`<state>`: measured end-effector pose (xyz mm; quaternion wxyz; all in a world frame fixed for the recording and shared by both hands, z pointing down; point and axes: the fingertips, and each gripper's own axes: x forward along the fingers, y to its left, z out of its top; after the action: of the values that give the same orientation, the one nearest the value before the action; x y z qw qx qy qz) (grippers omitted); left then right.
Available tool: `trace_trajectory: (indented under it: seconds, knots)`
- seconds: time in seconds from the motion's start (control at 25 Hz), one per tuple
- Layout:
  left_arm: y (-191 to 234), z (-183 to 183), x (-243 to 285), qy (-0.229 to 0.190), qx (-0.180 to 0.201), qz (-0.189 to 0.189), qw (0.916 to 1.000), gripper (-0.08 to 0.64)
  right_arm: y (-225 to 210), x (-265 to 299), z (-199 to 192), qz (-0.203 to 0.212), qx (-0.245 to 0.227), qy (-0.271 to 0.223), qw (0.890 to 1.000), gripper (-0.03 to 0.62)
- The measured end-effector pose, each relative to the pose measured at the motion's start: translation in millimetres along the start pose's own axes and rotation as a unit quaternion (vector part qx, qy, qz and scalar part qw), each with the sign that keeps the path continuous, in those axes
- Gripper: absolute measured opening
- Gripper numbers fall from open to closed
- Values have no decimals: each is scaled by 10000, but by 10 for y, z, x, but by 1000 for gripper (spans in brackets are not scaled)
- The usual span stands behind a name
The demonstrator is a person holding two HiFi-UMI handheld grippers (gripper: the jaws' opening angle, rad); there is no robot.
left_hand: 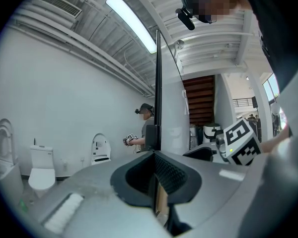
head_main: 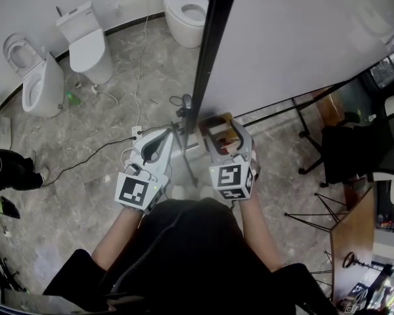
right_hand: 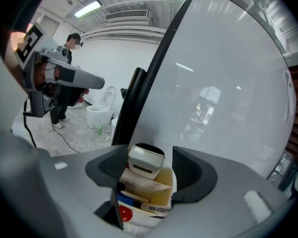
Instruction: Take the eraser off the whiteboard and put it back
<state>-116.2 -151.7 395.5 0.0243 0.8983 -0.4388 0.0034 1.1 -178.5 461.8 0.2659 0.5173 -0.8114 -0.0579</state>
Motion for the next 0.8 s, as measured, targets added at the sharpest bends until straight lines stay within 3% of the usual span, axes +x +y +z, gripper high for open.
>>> trace_trajectory:
  seconds: [0.6,0.8]
  knots:
    - [-304,77,146,-37,44,22,10000,5,-110,-329,154,467,627,-662,9947,287]
    - [-392,121,184,-87,73,87,9999,5,-218,-512,200,638,1015,-1012,9876,156]
